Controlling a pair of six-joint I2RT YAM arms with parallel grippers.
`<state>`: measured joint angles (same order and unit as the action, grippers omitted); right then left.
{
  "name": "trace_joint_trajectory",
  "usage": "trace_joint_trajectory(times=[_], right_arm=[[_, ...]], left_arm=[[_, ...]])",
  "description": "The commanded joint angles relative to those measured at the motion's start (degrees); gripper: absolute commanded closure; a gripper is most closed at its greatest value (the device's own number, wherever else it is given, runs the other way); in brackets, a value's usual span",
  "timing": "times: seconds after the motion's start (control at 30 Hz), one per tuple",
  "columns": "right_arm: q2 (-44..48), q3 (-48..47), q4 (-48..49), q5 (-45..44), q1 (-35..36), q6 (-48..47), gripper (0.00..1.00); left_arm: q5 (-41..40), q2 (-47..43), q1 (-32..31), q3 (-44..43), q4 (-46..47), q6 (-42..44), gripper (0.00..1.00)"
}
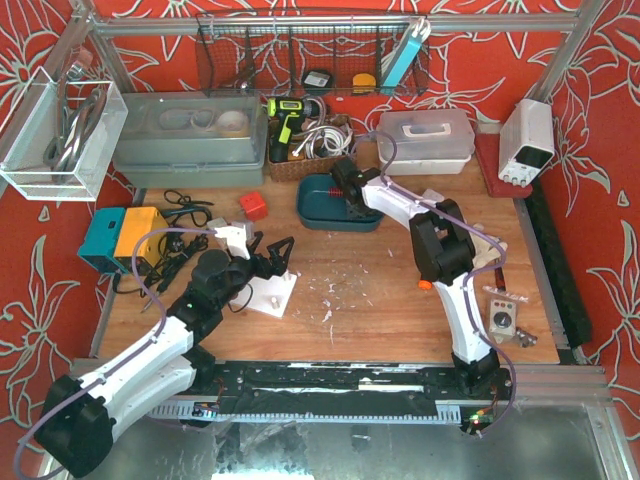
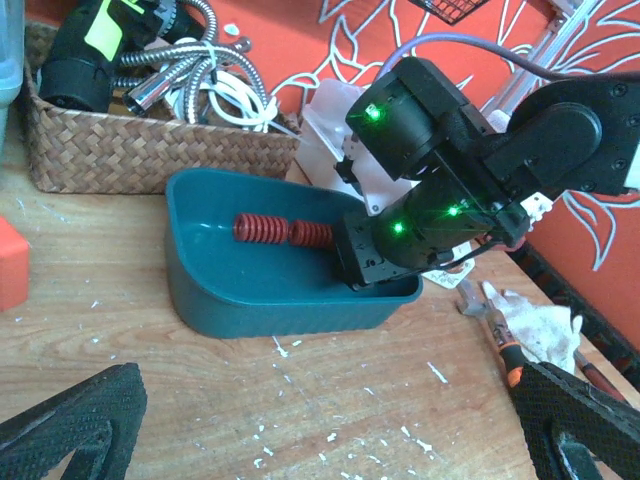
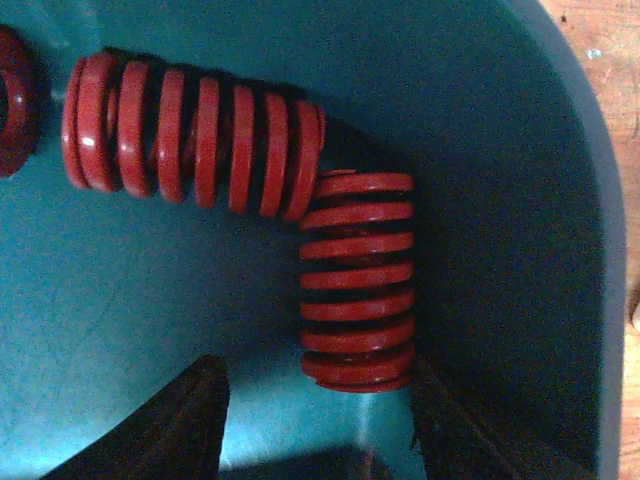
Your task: Install the large spring
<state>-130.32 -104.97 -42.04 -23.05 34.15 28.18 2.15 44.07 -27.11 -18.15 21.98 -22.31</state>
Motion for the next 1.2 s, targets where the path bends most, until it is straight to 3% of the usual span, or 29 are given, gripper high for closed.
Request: trace_joint_trajectory(times=[0.0, 0.33, 0.77, 1.17], right_arm=[[-3.1, -2.8, -1.9, -1.8, 0.0, 2.1, 0.47], [-5.7, -5.1, -2.3, -2.4, 0.0, 2.3, 0.49], [-1.3, -3.6, 0.2, -2.7, 0.0, 1.8, 0.82], [8.1, 2.5, 3.4, -1.2, 0.0, -0.6, 0.91]], left_arm=[[-1.2, -1.2, -0.2, 0.4, 0.8, 0.4, 0.00], [-1.7, -2.7, -0.3, 0.5, 0.3, 0.3, 0.00], [-2.4, -2.5, -0.3, 0.4, -0.2, -0.2, 0.00], [-4.9, -3.0, -0.3, 0.6, -1.3, -1.1, 0.00]])
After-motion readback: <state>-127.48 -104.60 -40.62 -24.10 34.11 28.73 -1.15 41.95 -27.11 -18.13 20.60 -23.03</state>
